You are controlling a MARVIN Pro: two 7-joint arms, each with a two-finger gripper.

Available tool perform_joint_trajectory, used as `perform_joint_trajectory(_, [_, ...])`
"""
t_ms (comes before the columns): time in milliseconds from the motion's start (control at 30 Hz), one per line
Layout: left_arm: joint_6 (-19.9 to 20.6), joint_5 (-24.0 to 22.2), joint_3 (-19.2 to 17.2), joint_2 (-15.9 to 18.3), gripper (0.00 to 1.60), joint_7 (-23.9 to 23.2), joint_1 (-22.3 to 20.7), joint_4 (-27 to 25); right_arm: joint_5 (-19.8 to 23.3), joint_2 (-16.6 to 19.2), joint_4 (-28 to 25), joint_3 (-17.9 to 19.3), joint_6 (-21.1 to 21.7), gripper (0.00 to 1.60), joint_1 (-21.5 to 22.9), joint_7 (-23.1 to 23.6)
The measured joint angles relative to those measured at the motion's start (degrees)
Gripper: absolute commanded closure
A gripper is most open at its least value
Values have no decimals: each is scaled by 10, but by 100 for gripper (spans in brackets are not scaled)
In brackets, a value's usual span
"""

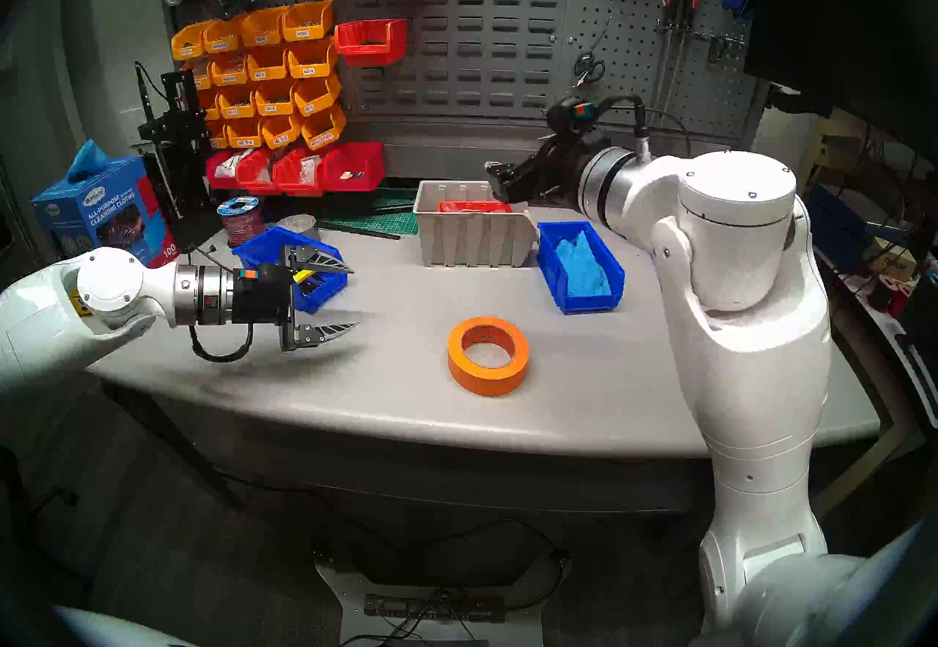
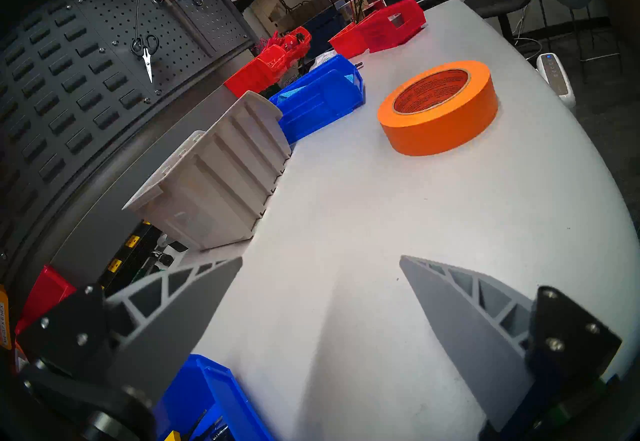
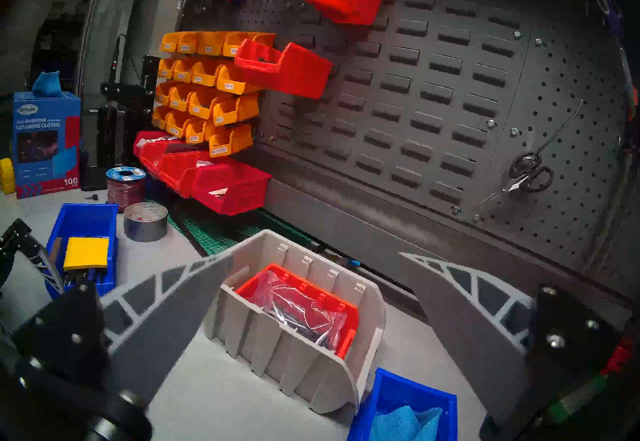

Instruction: Hang all the unorganized tool boxes onto the wall

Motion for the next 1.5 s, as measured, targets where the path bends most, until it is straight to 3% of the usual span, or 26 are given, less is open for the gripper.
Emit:
perform_joint_trajectory(633, [0, 0, 0, 0, 0, 0, 0, 0, 50, 53, -82, 29, 0, 0, -143, 24])
perform_joint_trajectory(1100, [0, 0, 0, 0, 0, 0, 0, 0, 80, 85, -90, 62, 0, 0, -248, 33])
perform_joint_trajectory(1500, [0, 0, 0, 0, 0, 0, 0, 0, 112, 91, -91, 92, 0, 0, -333, 38])
